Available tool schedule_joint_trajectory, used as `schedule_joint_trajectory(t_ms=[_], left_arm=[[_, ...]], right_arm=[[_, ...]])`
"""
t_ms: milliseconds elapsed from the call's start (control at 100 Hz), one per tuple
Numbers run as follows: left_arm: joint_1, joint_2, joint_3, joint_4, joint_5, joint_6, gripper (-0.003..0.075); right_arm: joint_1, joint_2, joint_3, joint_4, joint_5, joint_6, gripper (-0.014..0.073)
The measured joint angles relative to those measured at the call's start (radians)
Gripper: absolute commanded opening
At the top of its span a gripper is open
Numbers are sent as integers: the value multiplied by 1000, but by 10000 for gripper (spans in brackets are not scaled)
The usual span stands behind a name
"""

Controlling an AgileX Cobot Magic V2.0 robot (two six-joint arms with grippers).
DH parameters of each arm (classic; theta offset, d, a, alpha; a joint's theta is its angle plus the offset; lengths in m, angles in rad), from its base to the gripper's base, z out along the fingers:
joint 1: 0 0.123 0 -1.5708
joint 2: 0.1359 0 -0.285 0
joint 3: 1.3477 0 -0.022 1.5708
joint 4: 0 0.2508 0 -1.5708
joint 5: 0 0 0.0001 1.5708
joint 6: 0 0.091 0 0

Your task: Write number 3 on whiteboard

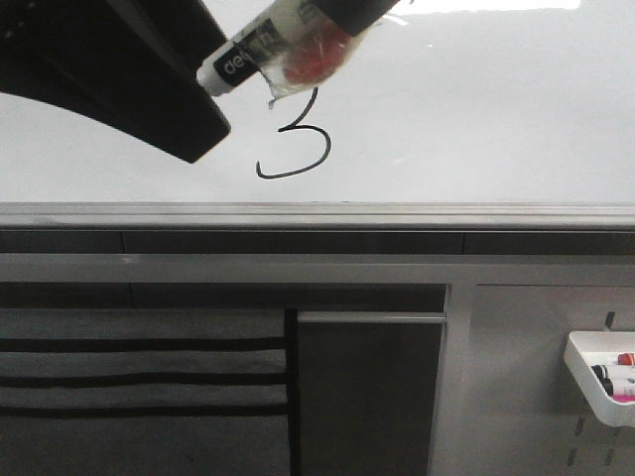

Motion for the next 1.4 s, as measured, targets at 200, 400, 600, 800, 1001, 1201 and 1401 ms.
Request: schedule_joint_trajectory(t_ms=[200, 400, 600, 800, 1001, 1201, 1401], left_arm=[[-37, 0, 0, -2, -33, 20, 276], [-37, 1, 0, -2, -45, 22, 168], [-37, 1, 0, -2, -45, 23, 90], [-37, 1, 0, -2, -45, 29, 38], [-37, 1, 0, -2, -45, 29, -8], [-37, 1, 0, -8, -61, 12, -18], [53, 1, 15, -14, -157, -93, -18]], right_arm=[[0, 0, 1, 0, 0, 0, -67], [0, 0, 1, 0, 0, 0, -67], [0, 0, 1, 0, 0, 0, -67], [0, 0, 1, 0, 0, 0, -62], [0, 0, 1, 0, 2, -1, 193], [-9, -7, 1, 1, 4, 4, 342], [-142, -131, 1, -18, 0, 117, 342]])
